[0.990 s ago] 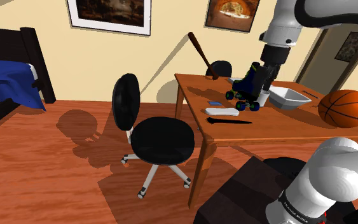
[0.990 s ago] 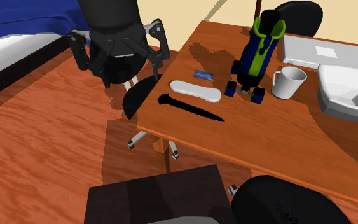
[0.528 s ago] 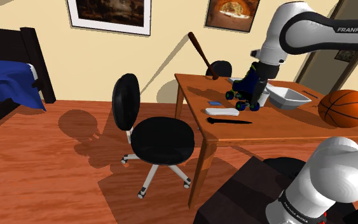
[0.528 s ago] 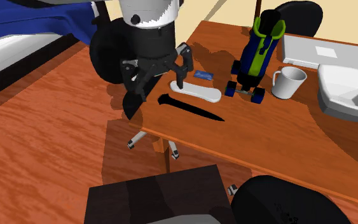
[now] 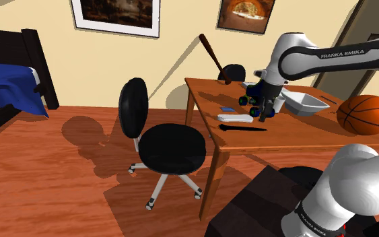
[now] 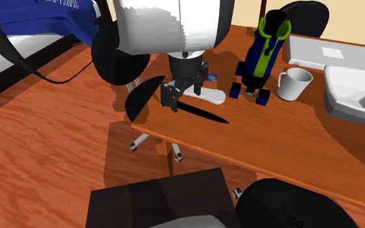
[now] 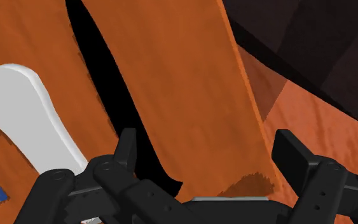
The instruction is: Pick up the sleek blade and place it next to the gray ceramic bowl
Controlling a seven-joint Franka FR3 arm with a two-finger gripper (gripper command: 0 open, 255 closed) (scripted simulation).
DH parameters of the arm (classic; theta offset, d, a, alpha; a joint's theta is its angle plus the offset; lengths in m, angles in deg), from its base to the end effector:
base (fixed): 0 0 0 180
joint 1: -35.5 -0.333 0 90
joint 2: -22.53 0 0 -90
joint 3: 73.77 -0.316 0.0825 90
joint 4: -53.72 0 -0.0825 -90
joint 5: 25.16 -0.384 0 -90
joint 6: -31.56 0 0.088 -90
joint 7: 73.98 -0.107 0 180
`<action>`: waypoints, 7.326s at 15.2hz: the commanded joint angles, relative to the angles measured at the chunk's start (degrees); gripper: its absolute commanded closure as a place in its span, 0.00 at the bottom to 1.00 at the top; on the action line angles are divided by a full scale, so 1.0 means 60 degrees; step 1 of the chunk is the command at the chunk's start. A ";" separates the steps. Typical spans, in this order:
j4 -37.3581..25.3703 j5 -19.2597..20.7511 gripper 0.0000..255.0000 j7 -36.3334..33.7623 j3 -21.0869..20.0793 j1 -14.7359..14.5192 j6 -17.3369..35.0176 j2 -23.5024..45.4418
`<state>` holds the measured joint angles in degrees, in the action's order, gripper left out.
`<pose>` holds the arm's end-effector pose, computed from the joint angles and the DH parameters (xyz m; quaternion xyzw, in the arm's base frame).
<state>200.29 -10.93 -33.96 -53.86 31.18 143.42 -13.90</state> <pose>0.3468 -0.1176 0.4624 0.9579 0.2868 -0.0013 0.0144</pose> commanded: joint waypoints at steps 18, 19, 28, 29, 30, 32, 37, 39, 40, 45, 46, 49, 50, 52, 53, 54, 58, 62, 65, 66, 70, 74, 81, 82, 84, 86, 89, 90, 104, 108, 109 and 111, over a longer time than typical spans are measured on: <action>-0.0183 -0.0584 0.00 0.4417 0.2340 -0.1321 0.4174 0.4017; -0.0184 -0.0584 0.00 0.4417 0.2340 -0.1321 0.4174 0.4017; -0.0201 -0.0589 1.00 0.4436 0.2350 -0.1318 0.4163 0.4024; -0.0198 -0.0593 1.00 0.4429 0.2345 -0.1323 0.4170 0.4030; -0.0193 -0.0588 1.00 0.4426 0.2344 -0.1321 0.4169 0.4023; -0.0186 -0.0580 1.00 0.4412 0.2335 -0.1321 0.4164 0.4010; -0.0406 -0.0414 1.00 0.4278 0.2202 -0.1248 0.3561 0.3598; -0.0530 -0.0352 1.00 0.4223 0.2136 -0.1221 0.3259 0.3408; -0.0595 -0.0326 1.00 0.4198 0.2102 -0.1208 0.3109 0.3318; -0.0949 -0.0237 1.00 0.4104 0.1938 -0.1161 0.2371 0.2914; -0.1026 -0.0226 1.00 0.4090 0.1907 -0.1155 0.2226 0.2843; -0.1268 -0.0203 1.00 0.4054 0.1814 -0.1140 0.1796 0.2646; -0.1352 -0.0199 1.00 0.4045 0.1784 -0.1137 0.1654 0.2586; -0.1526 -0.0194 1.00 0.4029 0.1725 -0.1132 0.1373 0.2476; -0.1616 -0.0194 1.00 0.4022 0.1696 -0.1130 0.1234 0.2424; -0.1708 -0.0195 1.00 0.4016 0.1668 -0.1130 0.1095 0.2376; -0.2094 -0.0207 1.00 0.4000 0.1559 -0.1132 0.0548 0.2209; -0.2508 -0.0233 1.00 0.3996 0.1459 -0.1142 0.0012 0.2085; -0.2838 -0.0259 1.00 0.3999 0.1390 -0.1154 -0.0383 0.2018; -0.2913 -0.0265 1.00 0.4000 0.1375 -0.1157 -0.0470 0.2006; -0.2595 0.0174 1.00 0.4698 0.1845 -0.0689 -0.0621 0.1406; -0.2451 0.0597 1.00 0.5465 0.2375 -0.0236 -0.0779 0.0951; -0.2613 0.1249 1.00 0.6953 0.3466 0.0432 -0.1014 0.0539; -0.2678 0.1328 1.00 0.7178 0.3641 0.0506 -0.1040 0.0522; -0.2840 0.1470 1.00 0.7639 0.4007 0.0633 -0.1083 0.0520; -0.3042 0.1590 1.00 0.8111 0.4396 0.0727 -0.1116 0.0559; -0.3420 0.1723 1.00 0.8839 0.5036 0.0793 -0.1147 0.0692; -0.3566 0.1753 1.00 0.9087 0.5266 0.0792 -0.1153 0.0756; -0.4801 0.1675 1.00 1.1444 0.8339 -0.0090 -0.0508 0.1788; -0.4413 0.1729 1.00 1.1436 0.8661 -0.0221 0.0002 0.1864; -0.4321 0.1740 1.00 1.1436 0.8751 -0.0264 0.0130 0.1889; -0.4142 0.1761 1.00 1.1439 0.8947 -0.0363 0.0389 0.1942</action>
<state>174.74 -0.51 34.79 -0.47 29.06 144.97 -2.28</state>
